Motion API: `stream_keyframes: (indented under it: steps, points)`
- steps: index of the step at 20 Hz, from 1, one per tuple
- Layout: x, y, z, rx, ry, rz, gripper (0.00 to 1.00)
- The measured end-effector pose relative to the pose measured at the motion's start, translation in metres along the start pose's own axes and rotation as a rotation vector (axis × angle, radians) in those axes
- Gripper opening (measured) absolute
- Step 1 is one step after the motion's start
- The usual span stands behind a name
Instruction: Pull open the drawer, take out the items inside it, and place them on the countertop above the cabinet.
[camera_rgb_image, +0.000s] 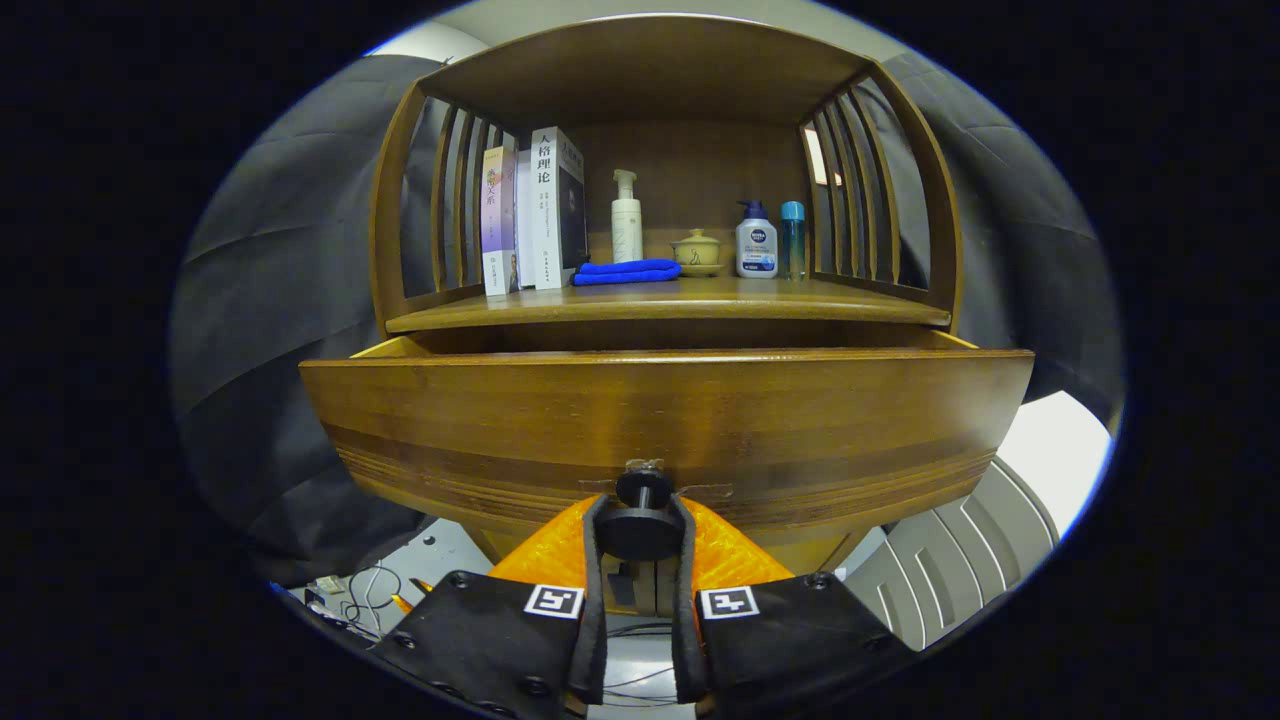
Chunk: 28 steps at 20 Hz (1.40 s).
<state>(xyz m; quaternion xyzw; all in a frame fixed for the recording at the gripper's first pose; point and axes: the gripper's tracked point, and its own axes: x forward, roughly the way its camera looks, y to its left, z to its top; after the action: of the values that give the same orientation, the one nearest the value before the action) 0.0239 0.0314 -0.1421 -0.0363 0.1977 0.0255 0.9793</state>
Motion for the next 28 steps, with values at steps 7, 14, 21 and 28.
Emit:
stream_keyframes:
  steps: [7, 14, 21, 28]
  points:
    - [-0.021, 0.004, -0.014, -0.036, 0.032, -0.001, 0.29]
    - [-0.038, 0.006, -0.022, -0.034, 0.057, 0.009, 0.29]
    - [-0.048, 0.008, -0.022, 0.009, 0.07, 0.062, 0.43]
    - [-0.073, 0.001, 0.023, 0.0, -0.075, 0.074, 0.97]
